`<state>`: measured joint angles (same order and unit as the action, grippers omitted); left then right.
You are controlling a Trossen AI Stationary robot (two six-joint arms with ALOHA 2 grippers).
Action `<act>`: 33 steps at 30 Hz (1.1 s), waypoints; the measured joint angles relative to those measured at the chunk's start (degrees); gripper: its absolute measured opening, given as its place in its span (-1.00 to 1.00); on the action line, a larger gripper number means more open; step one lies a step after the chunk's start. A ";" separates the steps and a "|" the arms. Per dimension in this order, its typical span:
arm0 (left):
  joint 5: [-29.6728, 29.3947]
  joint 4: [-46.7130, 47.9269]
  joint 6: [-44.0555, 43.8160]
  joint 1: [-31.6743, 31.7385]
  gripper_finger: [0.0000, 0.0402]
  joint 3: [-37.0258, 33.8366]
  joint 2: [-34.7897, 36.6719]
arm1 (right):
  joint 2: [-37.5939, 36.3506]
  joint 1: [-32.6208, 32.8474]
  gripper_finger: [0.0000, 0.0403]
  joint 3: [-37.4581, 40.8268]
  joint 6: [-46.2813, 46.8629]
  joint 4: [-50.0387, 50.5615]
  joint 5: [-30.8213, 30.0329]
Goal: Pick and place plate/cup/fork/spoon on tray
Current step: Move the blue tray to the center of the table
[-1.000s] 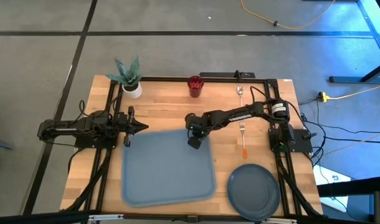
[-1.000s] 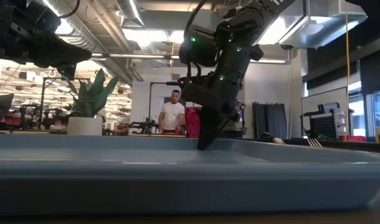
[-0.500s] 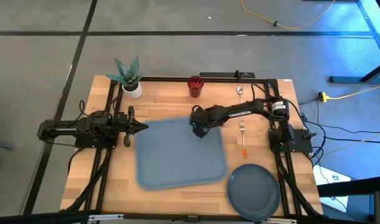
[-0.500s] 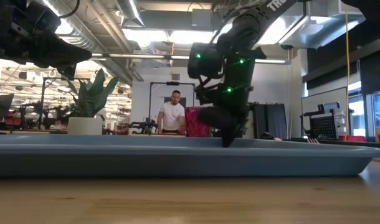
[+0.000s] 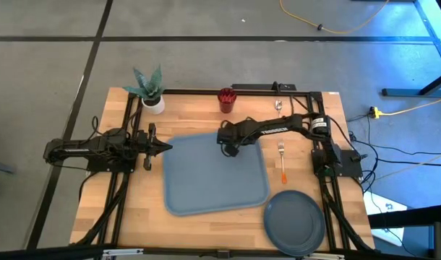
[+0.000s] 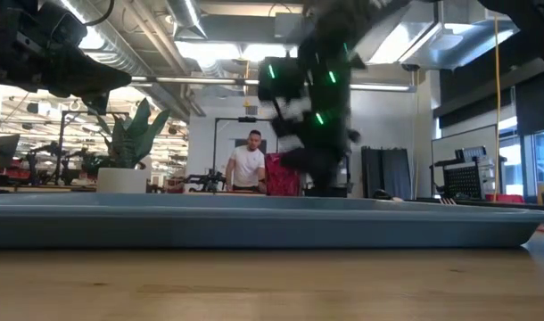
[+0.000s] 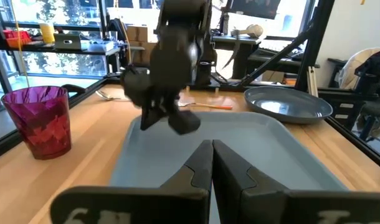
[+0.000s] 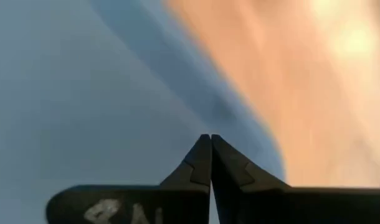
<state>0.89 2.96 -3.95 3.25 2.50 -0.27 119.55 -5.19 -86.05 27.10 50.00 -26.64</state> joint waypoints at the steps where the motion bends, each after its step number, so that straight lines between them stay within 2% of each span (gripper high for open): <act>1: 0.00 0.00 -0.01 -0.02 -1.00 0.00 0.00 | -0.21 0.44 -0.98 -2.10 -0.98 0.48 0.06; 6: 1.72 -2.49 -5.21 0.00 -1.00 0.00 0.00 | -0.12 1.81 -0.98 -12.29 -8.27 3.37 3.90; 11: 3.68 -8.32 -18.84 -0.02 -1.00 0.00 0.00 | -0.20 2.48 -0.98 -21.62 -12.64 5.66 7.13; 15: 3.67 -11.10 -19.94 0.00 -1.00 0.00 0.00 | -0.20 2.96 -0.98 -29.30 -12.77 8.98 8.91; 20: 4.67 -10.26 -21.72 0.00 -1.00 0.16 -0.27 | -0.25 4.08 -0.98 -41.60 -12.76 13.34 11.67; 23: 3.82 -4.35 -22.55 0.00 -1.00 0.22 -0.59 | -0.61 5.23 -0.98 -49.06 -14.10 14.45 11.75; 27: 2.46 8.29 -23.88 -0.01 -1.00 2.83 -1.19 | -5.81 6.66 -0.98 -45.66 -13.72 10.28 13.31; 33: -0.51 25.57 -23.10 -0.01 -1.00 12.93 -5.06 | -10.08 9.85 -0.98 -46.30 -14.05 10.57 12.14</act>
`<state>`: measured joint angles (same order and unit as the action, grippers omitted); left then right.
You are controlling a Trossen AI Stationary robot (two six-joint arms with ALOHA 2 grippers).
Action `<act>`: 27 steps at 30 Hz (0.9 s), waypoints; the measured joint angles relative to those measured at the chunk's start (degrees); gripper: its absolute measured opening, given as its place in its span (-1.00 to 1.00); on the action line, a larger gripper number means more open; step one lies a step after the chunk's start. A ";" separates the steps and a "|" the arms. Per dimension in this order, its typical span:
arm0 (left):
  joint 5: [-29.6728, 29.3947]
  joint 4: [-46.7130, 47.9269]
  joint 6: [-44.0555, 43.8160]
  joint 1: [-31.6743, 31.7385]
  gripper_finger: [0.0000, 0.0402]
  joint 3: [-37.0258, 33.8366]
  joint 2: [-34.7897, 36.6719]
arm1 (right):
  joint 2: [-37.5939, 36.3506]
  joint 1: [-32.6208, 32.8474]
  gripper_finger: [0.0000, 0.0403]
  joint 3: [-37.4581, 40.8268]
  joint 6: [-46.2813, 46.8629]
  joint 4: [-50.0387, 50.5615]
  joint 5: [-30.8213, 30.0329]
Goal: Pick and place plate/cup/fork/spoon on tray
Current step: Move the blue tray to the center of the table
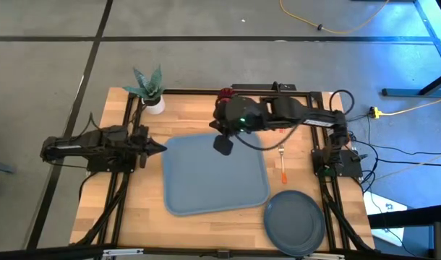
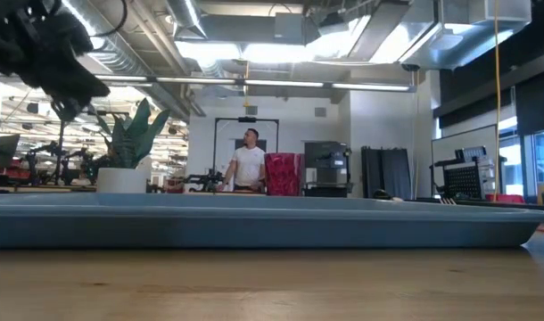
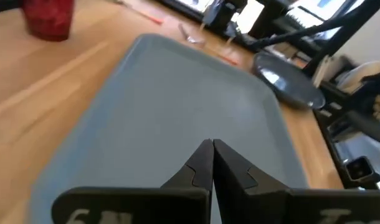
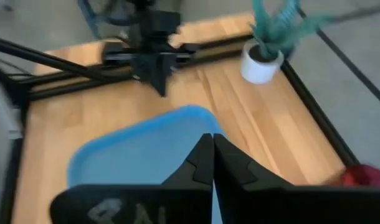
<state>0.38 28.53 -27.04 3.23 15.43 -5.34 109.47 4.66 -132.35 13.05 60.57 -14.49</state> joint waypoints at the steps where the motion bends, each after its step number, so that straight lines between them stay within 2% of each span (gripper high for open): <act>1: -0.50 2.04 -0.94 -0.01 -1.00 1.64 -1.12 | -0.59 0.57 -0.98 0.00 -0.04 0.13 -0.63; 5: -2.25 8.92 -4.77 -0.03 -1.00 6.04 -7.39 | -3.82 3.21 -0.98 0.00 1.11 3.31 -2.28; 9: -2.35 9.44 -4.60 -0.04 -1.00 7.00 -15.85 | -6.86 6.75 -0.98 -0.07 1.86 9.07 -3.68; 16: -0.74 8.44 -1.22 -0.05 -1.00 10.67 -29.14 | -9.01 9.39 -0.98 0.53 16.30 19.68 -5.86; 22: 2.85 8.19 0.73 -0.05 -1.00 13.28 -36.77 | -9.20 8.64 -0.98 7.90 25.83 29.57 1.67; 27: 2.36 7.90 0.61 -0.05 -1.00 13.28 -43.12 | -9.19 6.25 -0.98 15.78 25.64 27.77 2.13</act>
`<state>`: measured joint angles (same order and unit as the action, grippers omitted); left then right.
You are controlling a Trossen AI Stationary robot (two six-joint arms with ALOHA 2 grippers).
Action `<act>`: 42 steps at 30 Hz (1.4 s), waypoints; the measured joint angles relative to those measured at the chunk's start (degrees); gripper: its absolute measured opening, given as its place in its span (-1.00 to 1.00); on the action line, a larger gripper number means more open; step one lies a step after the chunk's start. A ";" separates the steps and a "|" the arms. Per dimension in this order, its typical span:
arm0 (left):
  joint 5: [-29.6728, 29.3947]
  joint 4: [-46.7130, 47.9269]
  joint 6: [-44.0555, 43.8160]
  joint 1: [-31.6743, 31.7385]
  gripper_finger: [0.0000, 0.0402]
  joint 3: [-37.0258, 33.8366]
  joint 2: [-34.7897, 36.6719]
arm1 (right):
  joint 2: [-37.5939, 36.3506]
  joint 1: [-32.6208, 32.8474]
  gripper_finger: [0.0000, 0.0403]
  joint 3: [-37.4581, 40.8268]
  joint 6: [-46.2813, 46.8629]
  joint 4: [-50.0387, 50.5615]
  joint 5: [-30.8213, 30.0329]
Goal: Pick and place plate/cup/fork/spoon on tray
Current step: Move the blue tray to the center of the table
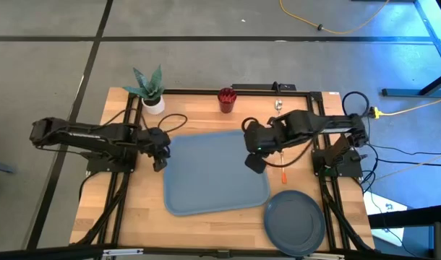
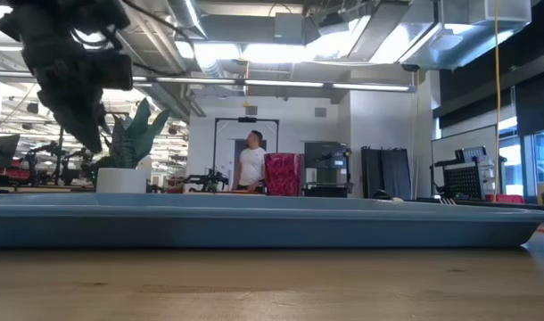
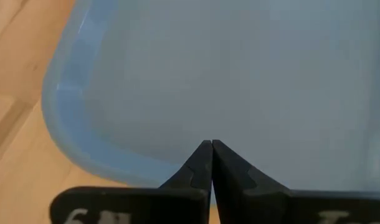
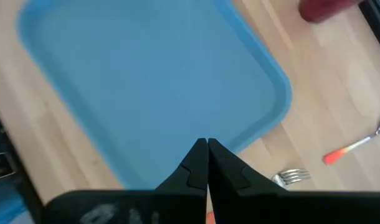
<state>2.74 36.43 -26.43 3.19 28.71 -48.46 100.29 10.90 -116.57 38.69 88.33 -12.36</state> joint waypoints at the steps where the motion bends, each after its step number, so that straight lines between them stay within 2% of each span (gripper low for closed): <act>1: -0.41 -0.18 -0.29 -0.01 -1.00 0.00 -1.31 | -0.09 -0.69 -0.98 1.29 -0.01 -0.60 -0.02; 9: -5.01 -0.04 -4.52 0.01 -1.00 -0.02 -12.45 | -0.04 -4.97 -0.98 9.93 -1.71 -6.63 -2.62; 15: -9.83 -1.30 -4.35 0.17 -1.00 -0.04 -17.12 | 0.00 -6.30 -0.98 14.62 -2.99 -9.76 -2.53; 22: -16.05 -4.62 -0.89 0.39 -1.00 -0.04 -20.15 | -0.04 -6.28 -0.98 15.69 -3.10 -11.04 -2.57; 31: -18.30 -11.73 4.48 4.65 -1.00 -0.04 -21.76 | -0.04 -6.28 -0.98 15.69 -3.36 -11.22 -2.57; 34: -20.36 -12.21 6.40 6.51 -1.00 -0.04 -21.78 | -0.04 -6.28 -0.98 15.69 -3.38 -11.25 -2.57; 42: -21.20 -12.52 10.56 11.11 -1.00 -0.04 -21.78 | -0.04 -6.29 -0.98 15.69 -3.39 -11.28 -2.60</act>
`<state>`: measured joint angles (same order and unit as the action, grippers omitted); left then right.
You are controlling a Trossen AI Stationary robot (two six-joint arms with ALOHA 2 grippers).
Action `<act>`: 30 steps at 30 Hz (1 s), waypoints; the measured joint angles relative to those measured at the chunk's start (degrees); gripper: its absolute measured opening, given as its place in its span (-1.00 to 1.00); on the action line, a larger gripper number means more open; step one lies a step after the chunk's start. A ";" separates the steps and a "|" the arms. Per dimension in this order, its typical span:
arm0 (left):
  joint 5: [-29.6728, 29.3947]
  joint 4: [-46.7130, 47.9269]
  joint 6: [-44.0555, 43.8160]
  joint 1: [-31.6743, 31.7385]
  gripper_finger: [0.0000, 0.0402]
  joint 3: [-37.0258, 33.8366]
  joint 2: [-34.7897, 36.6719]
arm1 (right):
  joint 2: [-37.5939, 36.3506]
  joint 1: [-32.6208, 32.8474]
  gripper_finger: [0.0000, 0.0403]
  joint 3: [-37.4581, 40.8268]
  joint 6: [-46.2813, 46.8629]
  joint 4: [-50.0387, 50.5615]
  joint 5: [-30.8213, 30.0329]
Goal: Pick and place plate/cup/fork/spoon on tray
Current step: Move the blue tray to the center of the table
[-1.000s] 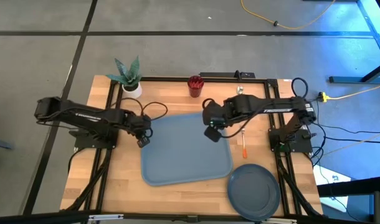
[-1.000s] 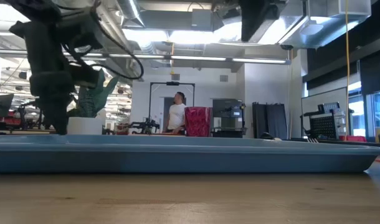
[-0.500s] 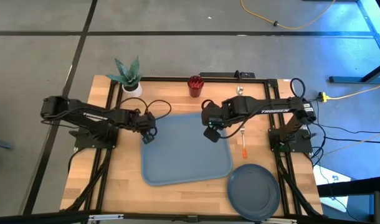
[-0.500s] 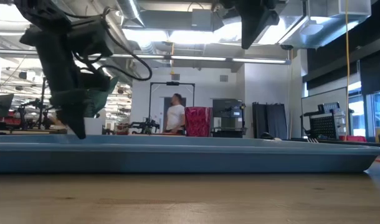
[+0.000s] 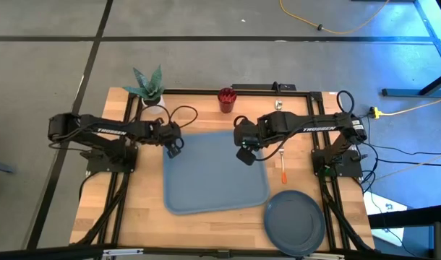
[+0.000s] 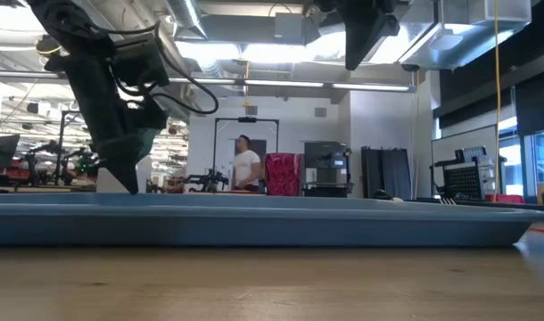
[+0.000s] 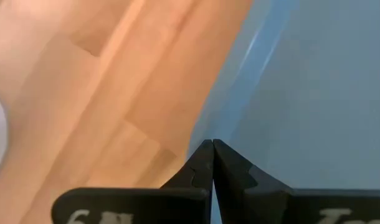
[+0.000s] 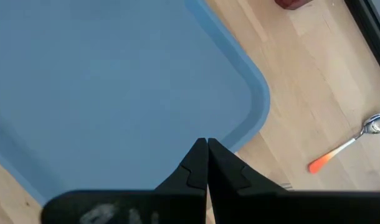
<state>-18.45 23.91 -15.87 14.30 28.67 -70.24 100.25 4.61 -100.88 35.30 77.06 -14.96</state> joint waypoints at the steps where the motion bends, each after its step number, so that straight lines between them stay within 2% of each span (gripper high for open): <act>1: -0.30 -0.14 0.02 0.52 -1.00 0.00 0.00 | 0.00 0.01 -0.98 0.00 -0.01 0.00 0.02; 15: -0.60 -5.35 5.96 5.24 -1.00 -0.04 0.00 | 0.00 0.03 -0.98 0.00 0.02 -0.09 -1.71; 18: 2.25 -4.69 5.94 5.30 -1.00 0.26 0.02 | 0.00 0.03 -0.98 0.00 0.06 -0.09 -1.77; 22: 11.44 -4.17 5.74 3.74 -1.00 2.12 2.09 | 0.00 0.03 -0.98 0.00 0.10 -0.09 -1.57; 30: 10.90 -0.98 5.57 2.98 -1.00 2.19 -1.44 | 0.00 0.01 -0.98 0.00 -1.18 -0.48 -1.80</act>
<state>-7.55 22.93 -10.31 17.28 30.85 -71.68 100.25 4.62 -100.88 34.12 76.58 -16.76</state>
